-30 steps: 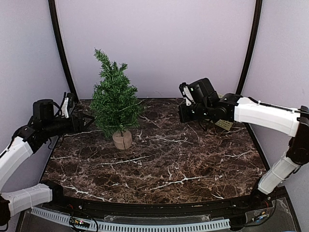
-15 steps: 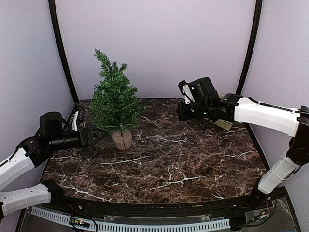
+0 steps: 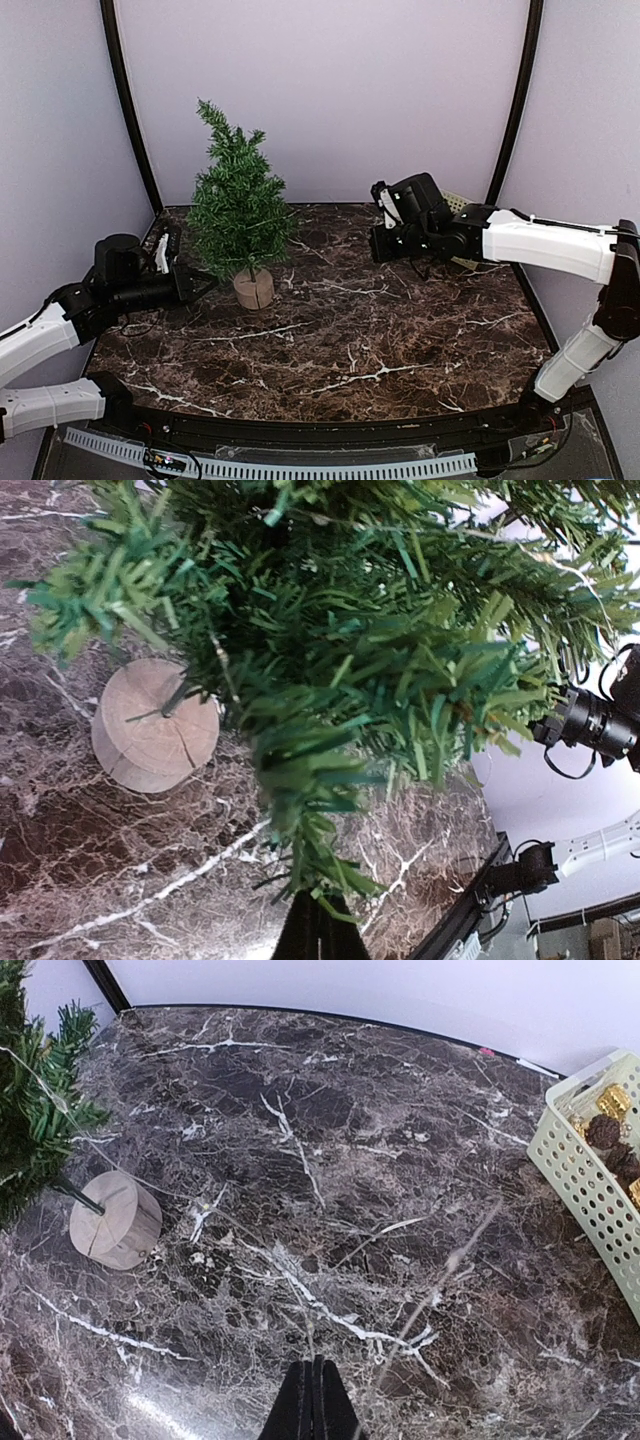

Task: Decorate the small christmas tree
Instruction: Wrap the side of the string light in the gap of the branches.

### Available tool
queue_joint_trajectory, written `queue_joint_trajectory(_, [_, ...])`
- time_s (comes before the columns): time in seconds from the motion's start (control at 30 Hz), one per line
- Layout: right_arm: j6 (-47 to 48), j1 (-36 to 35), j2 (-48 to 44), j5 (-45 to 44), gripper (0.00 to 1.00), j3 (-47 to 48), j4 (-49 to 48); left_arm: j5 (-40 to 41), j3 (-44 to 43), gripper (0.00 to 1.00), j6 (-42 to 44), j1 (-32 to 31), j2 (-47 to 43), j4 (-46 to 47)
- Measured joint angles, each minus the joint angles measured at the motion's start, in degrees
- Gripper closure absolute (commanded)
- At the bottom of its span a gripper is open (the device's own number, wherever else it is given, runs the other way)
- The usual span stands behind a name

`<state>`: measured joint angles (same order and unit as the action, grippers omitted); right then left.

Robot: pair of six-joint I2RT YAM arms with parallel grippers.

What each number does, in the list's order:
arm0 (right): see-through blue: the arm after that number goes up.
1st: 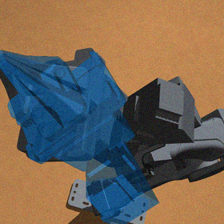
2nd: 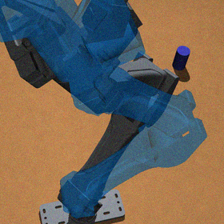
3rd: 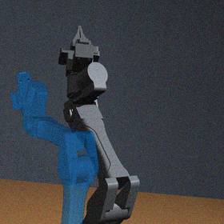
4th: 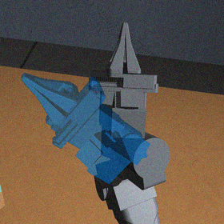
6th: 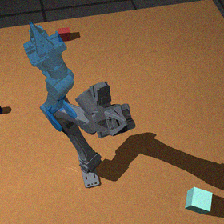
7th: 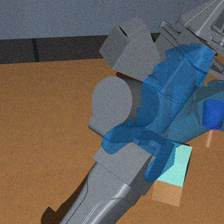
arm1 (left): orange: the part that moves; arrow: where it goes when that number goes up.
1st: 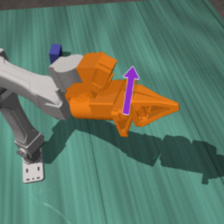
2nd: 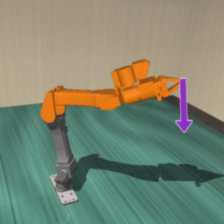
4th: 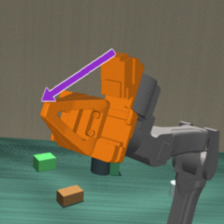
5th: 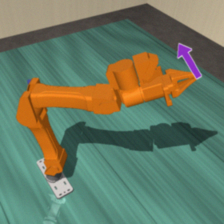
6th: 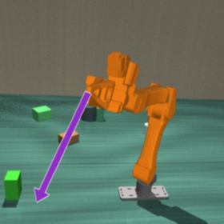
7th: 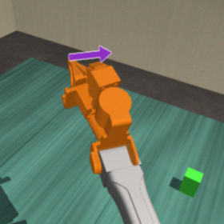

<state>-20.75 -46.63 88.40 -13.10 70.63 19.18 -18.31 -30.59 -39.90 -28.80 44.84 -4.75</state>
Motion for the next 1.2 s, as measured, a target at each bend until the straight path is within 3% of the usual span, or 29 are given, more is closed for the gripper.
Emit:
queue_joint_trajectory(0.2, [-0.7,0.0,0.3,0.0,1.0,-2.1,0.1,3.2,0.0,1.0,1.4,1.9,-1.1,-2.6])
queue_joint_trajectory(0.43, [-1.0,0.1,0.7,1.1,1.0,-2.5,0.0,1.1,-0.2,1.0,5.9,11.8,-0.6,-4.4])
queue_joint_trajectory(0.7, [-0.8,-1.4,0.6,5.7,1.0,-3.1,-0.5,-1.8,-5.4,1.0,14.2,18.4,7.1,-5.2])
queue_joint_trajectory(0.87, [-0.9,-4.0,0.5,6.7,1.0,-3.1,-0.4,-3.6,-7.9,0.93,18.4,22.3,11.8,-4.2])
queue_joint_trajectory(0.93, [-1.1,-4.9,0.5,6.7,1.0,-2.9,-0.4,-3.8,-8.9,0.85,19.4,23.3,13.3,-3.8])
queue_joint_trajectory(1.1, [-2.4,-5.1,1.0,6.0,1.0,-0.7,-0.5,-3.5,-11.8,0.44,21.8,24.2,15.7,-3.8])
queue_joint_trajectory(1.2, [-3.0,-5.1,1.8,5.2,1.0,1.0,-1.1,-3.2,-12.4,0.35,21.6,24.2,13.7,-4.8])
